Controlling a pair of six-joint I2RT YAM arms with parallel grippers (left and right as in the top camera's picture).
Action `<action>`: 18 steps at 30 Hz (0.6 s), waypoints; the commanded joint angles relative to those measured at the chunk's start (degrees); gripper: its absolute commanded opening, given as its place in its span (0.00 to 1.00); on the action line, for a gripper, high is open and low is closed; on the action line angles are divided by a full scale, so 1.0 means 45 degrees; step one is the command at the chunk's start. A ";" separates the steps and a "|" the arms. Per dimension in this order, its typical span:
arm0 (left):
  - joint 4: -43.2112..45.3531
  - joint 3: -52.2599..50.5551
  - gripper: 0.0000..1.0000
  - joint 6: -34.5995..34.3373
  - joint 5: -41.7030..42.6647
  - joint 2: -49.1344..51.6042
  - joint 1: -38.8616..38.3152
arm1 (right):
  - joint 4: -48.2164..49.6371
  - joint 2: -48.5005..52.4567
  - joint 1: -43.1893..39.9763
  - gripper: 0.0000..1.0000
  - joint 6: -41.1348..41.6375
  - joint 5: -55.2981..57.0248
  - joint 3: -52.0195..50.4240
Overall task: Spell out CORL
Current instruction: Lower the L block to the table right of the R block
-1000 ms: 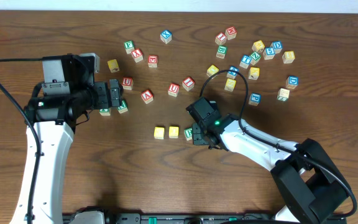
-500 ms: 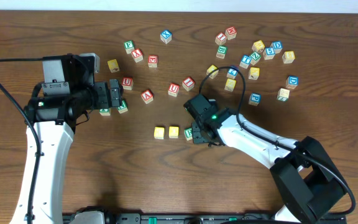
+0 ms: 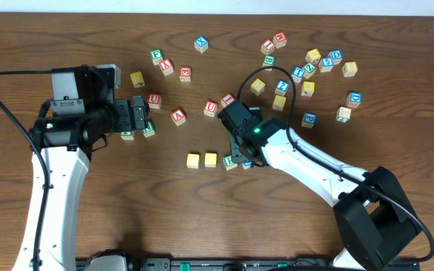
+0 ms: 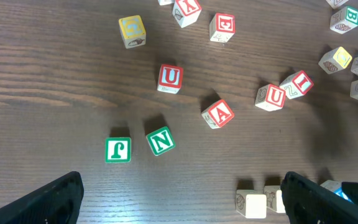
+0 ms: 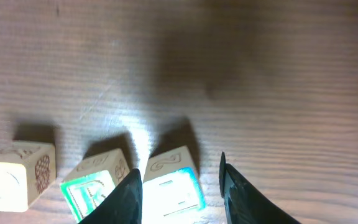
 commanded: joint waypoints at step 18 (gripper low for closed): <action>-0.0010 0.0262 1.00 0.0214 -0.0044 0.0000 0.0068 | -0.2691 0.0112 -0.0253 0.01 0.0534 0.1812 0.0923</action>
